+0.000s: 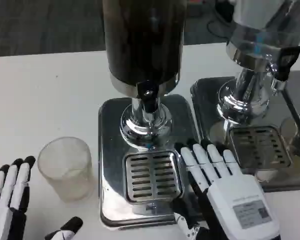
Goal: Grasp the cup under the faucet to collect the drink, then remove the cup.
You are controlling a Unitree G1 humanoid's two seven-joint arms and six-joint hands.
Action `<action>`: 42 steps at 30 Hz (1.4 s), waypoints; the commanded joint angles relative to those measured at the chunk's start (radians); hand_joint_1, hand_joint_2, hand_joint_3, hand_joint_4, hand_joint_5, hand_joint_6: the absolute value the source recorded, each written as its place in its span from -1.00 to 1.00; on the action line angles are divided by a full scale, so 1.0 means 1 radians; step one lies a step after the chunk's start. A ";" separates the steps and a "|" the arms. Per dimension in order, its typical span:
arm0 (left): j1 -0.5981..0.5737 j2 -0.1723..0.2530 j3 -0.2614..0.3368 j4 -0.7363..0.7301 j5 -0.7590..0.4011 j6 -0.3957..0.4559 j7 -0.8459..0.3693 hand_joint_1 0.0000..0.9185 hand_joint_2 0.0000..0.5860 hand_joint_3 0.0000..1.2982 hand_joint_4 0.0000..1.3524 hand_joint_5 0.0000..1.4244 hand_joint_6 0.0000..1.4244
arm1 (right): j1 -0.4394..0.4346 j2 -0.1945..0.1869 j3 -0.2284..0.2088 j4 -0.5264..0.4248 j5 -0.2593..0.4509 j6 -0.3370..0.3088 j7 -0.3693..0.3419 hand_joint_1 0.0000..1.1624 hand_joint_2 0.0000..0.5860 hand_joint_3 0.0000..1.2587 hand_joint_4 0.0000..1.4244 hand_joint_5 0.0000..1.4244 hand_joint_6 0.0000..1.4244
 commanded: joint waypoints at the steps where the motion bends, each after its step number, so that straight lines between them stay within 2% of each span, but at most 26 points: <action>1: 0.000 -0.002 -0.007 0.000 0.002 0.001 -0.010 -1.00 -0.56 -1.00 -1.00 -1.00 -1.00 | -0.008 0.005 -0.004 0.013 0.011 0.004 0.009 -0.21 0.64 -0.96 -1.00 -1.00 -1.00; 10: -0.005 -0.007 0.000 -0.007 -0.001 0.005 -0.006 -1.00 -0.56 -1.00 -1.00 -1.00 -1.00 | -0.015 0.007 -0.009 0.022 0.029 0.004 0.013 -0.21 0.63 -0.96 -1.00 -1.00 -1.00; 15: -0.015 -0.001 0.051 -0.020 -0.032 -0.016 0.019 -1.00 -0.61 -1.00 -1.00 -1.00 -1.00 | -0.022 0.013 0.002 0.024 0.018 0.010 0.026 -0.21 0.63 -0.96 -1.00 -1.00 -1.00; 21: -0.049 0.018 0.111 0.010 -0.062 -0.093 0.078 -1.00 -0.73 -0.98 -1.00 -0.95 -1.00 | -0.011 0.023 0.000 0.021 0.018 0.025 0.027 -0.21 0.64 -0.94 -1.00 -1.00 -1.00; 24: -0.100 0.030 0.145 0.052 -0.101 -0.136 0.090 -1.00 -0.74 -0.96 -1.00 -0.93 -1.00 | -0.006 0.037 0.009 0.022 0.009 0.037 0.020 -0.21 0.65 -0.92 -1.00 -1.00 -1.00; 26: -0.152 0.033 0.157 0.101 -0.168 -0.157 0.044 -1.00 -0.79 -0.99 -1.00 -0.99 -1.00 | -0.004 0.042 0.012 0.025 0.006 0.042 0.016 -0.21 0.66 -0.92 -1.00 -1.00 -1.00; 30: -0.237 0.047 0.154 0.211 -0.296 -0.209 -0.049 -1.00 -0.80 -1.00 -1.00 -1.00 -1.00 | 0.003 0.050 0.011 0.025 0.006 0.052 0.011 -0.20 0.66 -0.92 -1.00 -1.00 -1.00; 32: -0.274 0.038 0.154 0.258 -0.345 -0.237 -0.072 -1.00 -0.77 -1.00 -1.00 -0.88 -0.94 | 0.001 0.050 0.013 0.026 0.004 0.055 0.010 -0.20 0.66 -0.91 -1.00 -1.00 -1.00; 34: -0.298 0.028 0.156 0.294 -0.349 -0.268 -0.050 -1.00 -0.76 -1.00 -1.00 -0.78 -0.81 | 0.000 0.052 0.014 0.028 0.005 0.058 0.008 -0.20 0.66 -0.91 -1.00 -1.00 -0.99; 36: -0.312 0.032 0.151 0.314 -0.333 -0.285 -0.038 -1.00 -0.78 -1.00 -1.00 -0.76 -0.79 | -0.003 0.053 0.014 0.031 0.008 0.059 0.008 -0.20 0.66 -0.91 -1.00 -1.00 -0.97; 38: -0.324 0.043 0.141 0.327 -0.319 -0.293 -0.049 -1.00 -0.76 -1.00 -1.00 -0.80 -0.83 | -0.005 0.053 0.014 0.032 0.009 0.059 0.009 -0.20 0.66 -0.91 -1.00 -1.00 -0.96; 39: -0.330 0.048 0.135 0.334 -0.316 -0.296 -0.059 -1.00 -0.79 -1.00 -1.00 -0.91 -0.92 | -0.005 0.053 0.014 0.034 0.010 0.059 0.010 -0.20 0.66 -0.91 -1.00 -1.00 -0.96; 40: -0.339 0.056 0.126 0.347 -0.316 -0.303 -0.076 -1.00 -0.83 -1.00 -1.00 -0.98 -0.98 | -0.004 0.053 0.013 0.035 0.013 0.058 0.009 -0.20 0.66 -0.91 -1.00 -1.00 -0.96; 42: -0.359 0.069 0.106 0.384 -0.318 -0.316 -0.105 -1.00 -0.95 -1.00 -1.00 -1.00 -1.00 | -0.002 0.056 0.013 0.034 0.012 0.062 0.008 -0.20 0.66 -0.91 -1.00 -1.00 -0.95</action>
